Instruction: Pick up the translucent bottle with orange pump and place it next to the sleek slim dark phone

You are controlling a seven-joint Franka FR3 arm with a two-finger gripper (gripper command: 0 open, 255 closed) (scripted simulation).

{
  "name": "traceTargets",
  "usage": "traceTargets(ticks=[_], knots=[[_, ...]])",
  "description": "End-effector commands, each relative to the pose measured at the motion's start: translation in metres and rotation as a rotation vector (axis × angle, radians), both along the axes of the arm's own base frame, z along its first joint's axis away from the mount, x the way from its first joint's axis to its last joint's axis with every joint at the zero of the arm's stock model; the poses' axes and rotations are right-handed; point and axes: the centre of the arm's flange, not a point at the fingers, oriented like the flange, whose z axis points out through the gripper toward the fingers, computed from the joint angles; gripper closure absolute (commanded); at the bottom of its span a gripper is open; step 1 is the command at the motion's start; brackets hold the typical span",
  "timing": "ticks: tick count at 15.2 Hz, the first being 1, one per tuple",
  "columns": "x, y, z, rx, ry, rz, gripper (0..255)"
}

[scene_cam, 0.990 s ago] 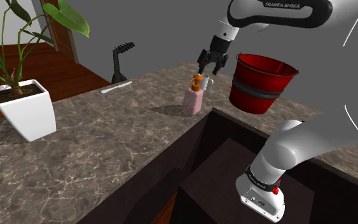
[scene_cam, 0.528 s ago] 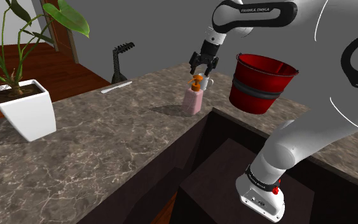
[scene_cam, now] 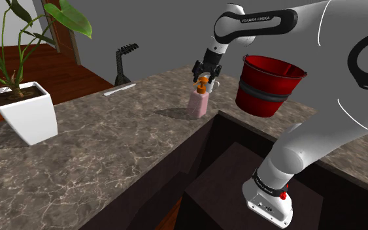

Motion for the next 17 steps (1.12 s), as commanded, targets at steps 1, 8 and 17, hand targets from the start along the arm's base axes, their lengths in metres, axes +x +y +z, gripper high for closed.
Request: traceTargets(ticks=[1,8,17], knots=[[0.000,0.000,-0.001,0.000,0.000,0.000,0],[0.000,0.000,-0.001,0.000,0.000,0.000,255],[0.000,0.000,0.009,0.000,0.000,0.000,255]])
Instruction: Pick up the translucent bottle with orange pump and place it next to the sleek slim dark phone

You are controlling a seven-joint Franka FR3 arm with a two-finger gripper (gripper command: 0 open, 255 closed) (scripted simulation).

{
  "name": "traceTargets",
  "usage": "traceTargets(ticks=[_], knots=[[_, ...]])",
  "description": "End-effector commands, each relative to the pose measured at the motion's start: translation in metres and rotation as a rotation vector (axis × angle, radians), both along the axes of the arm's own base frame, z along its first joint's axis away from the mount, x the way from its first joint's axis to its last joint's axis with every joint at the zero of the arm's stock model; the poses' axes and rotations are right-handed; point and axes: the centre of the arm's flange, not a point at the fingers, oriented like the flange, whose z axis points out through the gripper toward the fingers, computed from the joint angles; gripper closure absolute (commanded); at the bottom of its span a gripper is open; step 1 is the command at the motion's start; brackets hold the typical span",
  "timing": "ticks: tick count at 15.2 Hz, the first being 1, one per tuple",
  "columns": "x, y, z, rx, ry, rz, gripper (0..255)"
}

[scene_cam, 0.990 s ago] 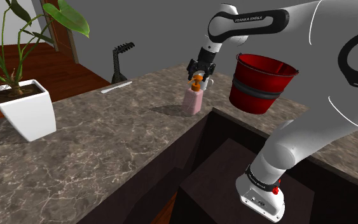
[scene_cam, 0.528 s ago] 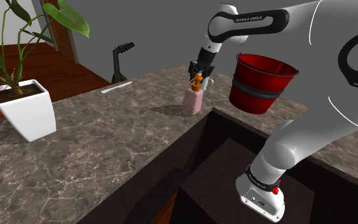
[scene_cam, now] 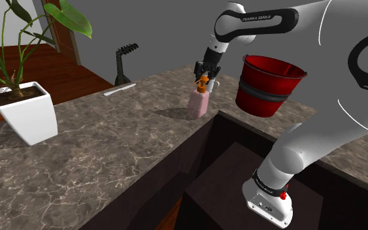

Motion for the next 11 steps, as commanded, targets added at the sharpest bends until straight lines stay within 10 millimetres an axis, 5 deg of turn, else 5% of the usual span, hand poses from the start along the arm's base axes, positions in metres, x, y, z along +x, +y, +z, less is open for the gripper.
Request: traceTargets(ticks=[1,11], knots=[[0.001,0.000,0.010,0.000,0.000,0.000,255],[0.001,0.000,0.063,0.000,0.000,0.000,255]])
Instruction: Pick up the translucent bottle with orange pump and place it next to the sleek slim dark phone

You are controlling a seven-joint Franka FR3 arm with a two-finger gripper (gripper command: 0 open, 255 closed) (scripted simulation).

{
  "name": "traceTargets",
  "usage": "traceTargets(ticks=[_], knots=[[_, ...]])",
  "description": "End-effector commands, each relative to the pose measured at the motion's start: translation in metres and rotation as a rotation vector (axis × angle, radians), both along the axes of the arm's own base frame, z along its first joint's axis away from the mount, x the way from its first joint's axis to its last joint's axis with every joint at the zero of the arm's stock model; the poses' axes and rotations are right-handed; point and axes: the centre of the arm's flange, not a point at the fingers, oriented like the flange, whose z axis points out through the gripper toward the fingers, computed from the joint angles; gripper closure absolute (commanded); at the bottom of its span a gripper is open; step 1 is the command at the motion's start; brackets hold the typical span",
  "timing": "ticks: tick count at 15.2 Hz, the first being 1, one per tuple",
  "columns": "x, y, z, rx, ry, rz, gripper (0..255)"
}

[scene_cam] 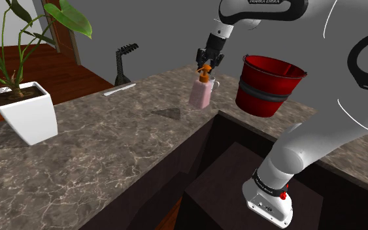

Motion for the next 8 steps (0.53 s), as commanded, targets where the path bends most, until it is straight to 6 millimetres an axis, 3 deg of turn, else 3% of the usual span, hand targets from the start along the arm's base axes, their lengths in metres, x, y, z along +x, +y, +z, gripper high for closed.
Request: traceTargets(ticks=[1,8], knots=[[-0.001,0.000,0.010,0.000,0.000,0.000,255],[-0.001,0.000,0.047,0.000,0.000,0.000,255]])
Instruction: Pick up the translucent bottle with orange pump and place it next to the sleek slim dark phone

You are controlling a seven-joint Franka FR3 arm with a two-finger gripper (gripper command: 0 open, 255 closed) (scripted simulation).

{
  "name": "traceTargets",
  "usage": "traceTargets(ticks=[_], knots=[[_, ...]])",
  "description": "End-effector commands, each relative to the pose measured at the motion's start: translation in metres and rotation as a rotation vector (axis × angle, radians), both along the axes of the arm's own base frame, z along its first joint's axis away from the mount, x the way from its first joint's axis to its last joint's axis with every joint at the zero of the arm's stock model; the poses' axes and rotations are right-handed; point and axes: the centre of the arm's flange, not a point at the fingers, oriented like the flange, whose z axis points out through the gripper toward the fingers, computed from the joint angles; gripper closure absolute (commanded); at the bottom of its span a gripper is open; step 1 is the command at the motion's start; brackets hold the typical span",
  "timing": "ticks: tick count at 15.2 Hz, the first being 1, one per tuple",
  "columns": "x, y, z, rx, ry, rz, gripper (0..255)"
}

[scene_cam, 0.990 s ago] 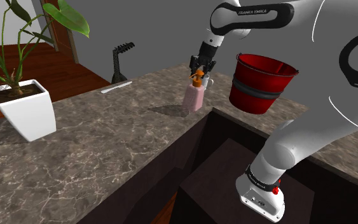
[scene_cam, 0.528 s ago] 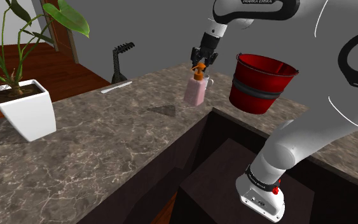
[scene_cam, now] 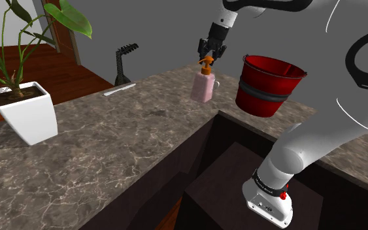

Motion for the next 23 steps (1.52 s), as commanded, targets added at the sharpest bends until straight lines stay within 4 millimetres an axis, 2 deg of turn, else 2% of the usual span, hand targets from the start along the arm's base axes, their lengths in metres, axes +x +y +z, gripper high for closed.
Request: traceTargets(ticks=[1,23], knots=[[0.000,-0.001,0.012,0.000,0.000,0.000,255],[0.000,-0.001,0.128,0.000,0.000,0.000,255]])
